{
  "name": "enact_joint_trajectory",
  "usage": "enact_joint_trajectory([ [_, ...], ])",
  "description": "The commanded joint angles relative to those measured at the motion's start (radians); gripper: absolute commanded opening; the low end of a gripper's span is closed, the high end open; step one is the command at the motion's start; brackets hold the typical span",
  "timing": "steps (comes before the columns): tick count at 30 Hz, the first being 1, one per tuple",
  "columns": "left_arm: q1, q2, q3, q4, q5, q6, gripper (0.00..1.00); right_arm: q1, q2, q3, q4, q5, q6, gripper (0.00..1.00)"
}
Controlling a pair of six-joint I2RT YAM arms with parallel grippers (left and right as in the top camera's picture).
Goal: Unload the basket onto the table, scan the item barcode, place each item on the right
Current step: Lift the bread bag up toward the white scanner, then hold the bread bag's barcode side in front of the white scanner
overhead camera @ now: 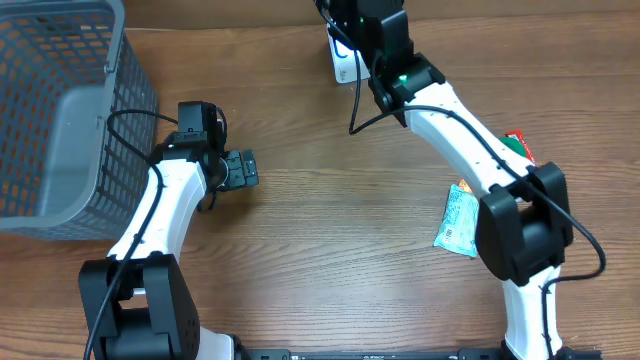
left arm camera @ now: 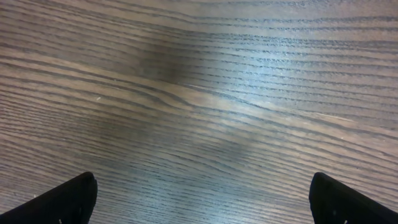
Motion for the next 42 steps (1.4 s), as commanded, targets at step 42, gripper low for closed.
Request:
enact_joint_trajectory([
  [42, 0.004, 0.008, 0.008, 0.002, 0.005, 0.023, 1.0, 0.024, 0.1, -0.004, -0.255, -0.053, 0.251, 0.04],
])
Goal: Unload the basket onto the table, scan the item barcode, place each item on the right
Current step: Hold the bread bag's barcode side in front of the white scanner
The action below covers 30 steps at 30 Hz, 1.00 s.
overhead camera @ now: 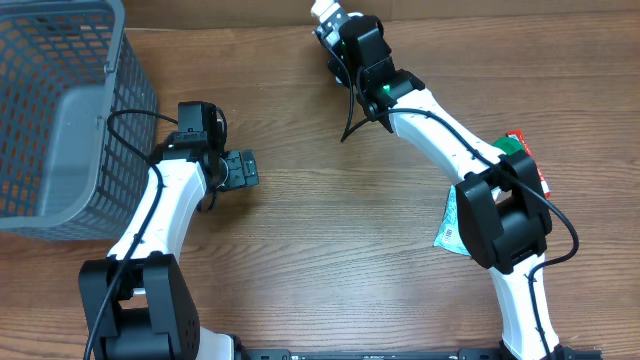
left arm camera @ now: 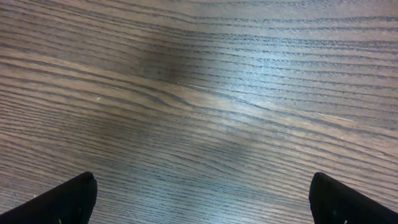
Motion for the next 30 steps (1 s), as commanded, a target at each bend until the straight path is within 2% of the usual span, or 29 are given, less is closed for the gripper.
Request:
enact_joint_trajectory([
  [1, 0.004, 0.008, 0.008, 0.001, 0.005, 0.023, 1.0, 0.003, 0.009, -0.004, -0.005, -0.06, 0.057, 0.04],
  [15, 0.004, 0.008, 0.008, 0.001, 0.005, 0.023, 1.0, 0.002, 0.009, -0.004, 0.019, -0.069, 0.06, 0.04],
  [20, 0.004, 0.008, 0.008, 0.001, 0.005, 0.023, 1.0, -0.006, 0.002, -0.002, 0.03, -0.066, 0.186, 0.04],
  [25, 0.004, 0.008, 0.008, 0.001, 0.005, 0.023, 1.0, -0.027, -0.074, -0.002, 0.033, -0.066, 0.255, 0.04],
  [30, 0.004, 0.008, 0.008, 0.001, 0.005, 0.023, 1.0, -0.032, -0.207, -0.002, -0.007, -0.07, 0.264, 0.04],
])
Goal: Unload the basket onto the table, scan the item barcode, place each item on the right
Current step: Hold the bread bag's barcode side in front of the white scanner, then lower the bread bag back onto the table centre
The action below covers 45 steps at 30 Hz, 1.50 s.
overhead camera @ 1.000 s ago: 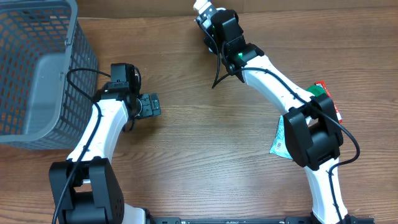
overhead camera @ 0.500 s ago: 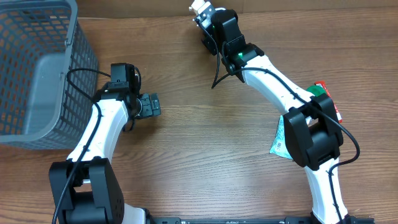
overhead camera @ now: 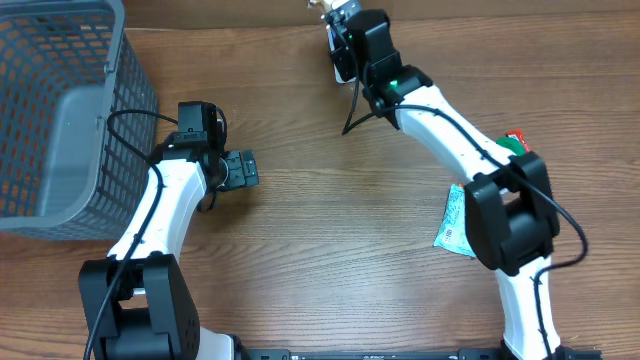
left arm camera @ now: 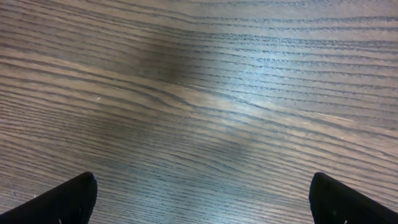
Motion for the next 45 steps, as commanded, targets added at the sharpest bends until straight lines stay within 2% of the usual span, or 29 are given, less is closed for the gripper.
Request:
enact_joint_trajectory([
  [1, 0.004, 0.008, 0.008, 0.002, 0.005, 0.023, 1.0, -0.01, -0.188, 0.001, -0.027, -0.006, 0.044, 0.04],
  [7, 0.004, 0.008, 0.008, 0.002, 0.005, 0.022, 1.0, -0.021, -0.276, 0.001, -0.253, -0.042, 0.208, 0.04],
  [13, 0.004, 0.008, 0.008, 0.002, 0.004, 0.023, 1.0, -0.024, -0.28, -0.004, -0.66, -0.366, 0.283, 0.04],
  [18, 0.004, 0.008, 0.008, 0.002, 0.005, 0.023, 1.0, -0.024, -0.27, -0.046, -0.958, -0.413, 0.299, 0.04],
  [22, 0.004, 0.008, 0.008, 0.002, 0.004, 0.023, 1.0, -0.027, -0.269, -0.13, -1.03, -0.325, 0.299, 0.06],
  [29, 0.004, 0.008, 0.008, 0.002, 0.005, 0.023, 1.0, -0.04, -0.269, -0.276, -0.946, -0.201, 0.299, 0.09],
  [30, 0.004, 0.008, 0.008, 0.002, 0.005, 0.023, 1.0, -0.042, -0.269, -0.284, -0.934, -0.18, 0.299, 0.12],
  [31, 0.004, 0.008, 0.008, 0.002, 0.005, 0.022, 1.0, -0.043, -0.269, -0.293, -0.923, -0.154, 0.299, 0.21],
  [32, 0.004, 0.008, 0.008, 0.002, 0.005, 0.022, 1.0, -0.043, -0.269, -0.298, -0.915, -0.122, 0.299, 0.41],
  [34, 0.004, 0.008, 0.008, 0.002, 0.004, 0.023, 1.0, -0.043, -0.269, -0.301, -0.909, -0.08, 0.299, 0.51],
  [35, 0.004, 0.008, 0.008, 0.002, 0.004, 0.023, 1.0, -0.043, -0.269, -0.301, -0.907, -0.067, 0.299, 0.59],
  [36, 0.004, 0.008, 0.008, 0.002, 0.004, 0.023, 1.0, -0.043, -0.269, -0.301, -0.904, -0.061, 0.299, 0.7],
  [37, 0.004, 0.008, 0.008, 0.002, 0.004, 0.022, 1.0, -0.043, -0.269, -0.301, -0.902, -0.061, 0.3, 0.76],
  [43, 0.004, 0.008, 0.008, 0.002, 0.004, 0.023, 1.0, -0.043, -0.269, -0.301, -0.89, -0.061, 0.3, 0.79],
  [45, 0.004, 0.008, 0.008, 0.002, 0.004, 0.023, 0.99, -0.043, -0.269, -0.301, -0.89, -0.061, 0.3, 0.84],
])
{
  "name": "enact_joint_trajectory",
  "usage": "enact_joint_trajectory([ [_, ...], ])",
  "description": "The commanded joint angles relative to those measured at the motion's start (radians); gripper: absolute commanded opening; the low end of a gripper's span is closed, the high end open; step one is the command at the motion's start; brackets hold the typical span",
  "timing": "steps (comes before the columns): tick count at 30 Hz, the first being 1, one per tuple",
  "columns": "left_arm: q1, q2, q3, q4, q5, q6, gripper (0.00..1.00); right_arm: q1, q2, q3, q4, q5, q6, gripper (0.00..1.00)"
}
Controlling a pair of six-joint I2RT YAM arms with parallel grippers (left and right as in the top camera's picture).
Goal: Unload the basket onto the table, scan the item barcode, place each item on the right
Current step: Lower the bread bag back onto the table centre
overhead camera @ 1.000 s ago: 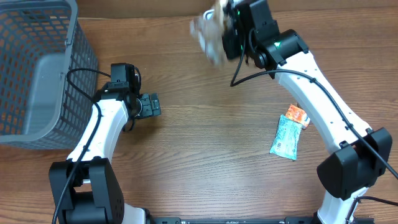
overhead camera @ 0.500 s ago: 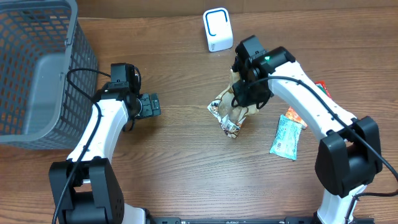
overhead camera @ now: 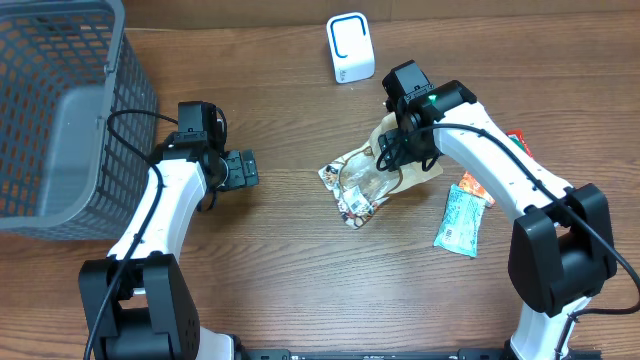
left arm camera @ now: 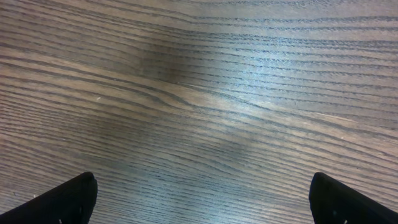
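A white barcode scanner with a blue outline stands at the back of the table. A crinkled clear bag with a patterned edge is in the middle, below and to the right of the scanner. My right gripper sits over the bag's right end, shut on it as far as the overhead view shows. My left gripper rests left of centre, far from the bag. Its fingers are spread wide over bare wood in the left wrist view, with the left gripper holding nothing.
A grey mesh basket fills the back left corner beside the left arm. A teal packet, an orange packet and a red and green packet lie at the right, under and beside the right arm.
The right arm has come down from the scanner to the middle of the table. The bag now shows under its gripper and the scanner is uncovered. The left arm has not moved.
The right arm reached over the scanner at the back edge, hiding it, with the bag out of sight. It stayed there with small shifts at both later moments. Now it is near the table's middle with the bag. The left gripper stayed open and still throughout.
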Motion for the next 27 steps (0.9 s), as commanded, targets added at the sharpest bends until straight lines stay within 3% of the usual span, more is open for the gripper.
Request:
enact_joint_trajectory([
  [1, 0.004, 0.008, 0.008, 0.002, 0.004, 0.023, 1.0, -0.004, 0.003, -0.009, 0.004, 0.018, 0.005, 0.88],
  [6, 0.004, 0.008, 0.008, 0.002, 0.005, 0.022, 1.0, -0.004, 0.003, -0.009, 0.005, 0.018, 0.005, 0.88],
  [8, 0.004, 0.008, 0.008, 0.002, 0.004, 0.023, 1.0, -0.004, 0.003, -0.009, 0.004, 0.017, 0.005, 1.0],
  [27, 0.004, 0.008, 0.008, 0.002, 0.005, 0.023, 1.0, -0.004, 0.003, -0.009, 0.005, 0.018, 0.004, 1.0],
])
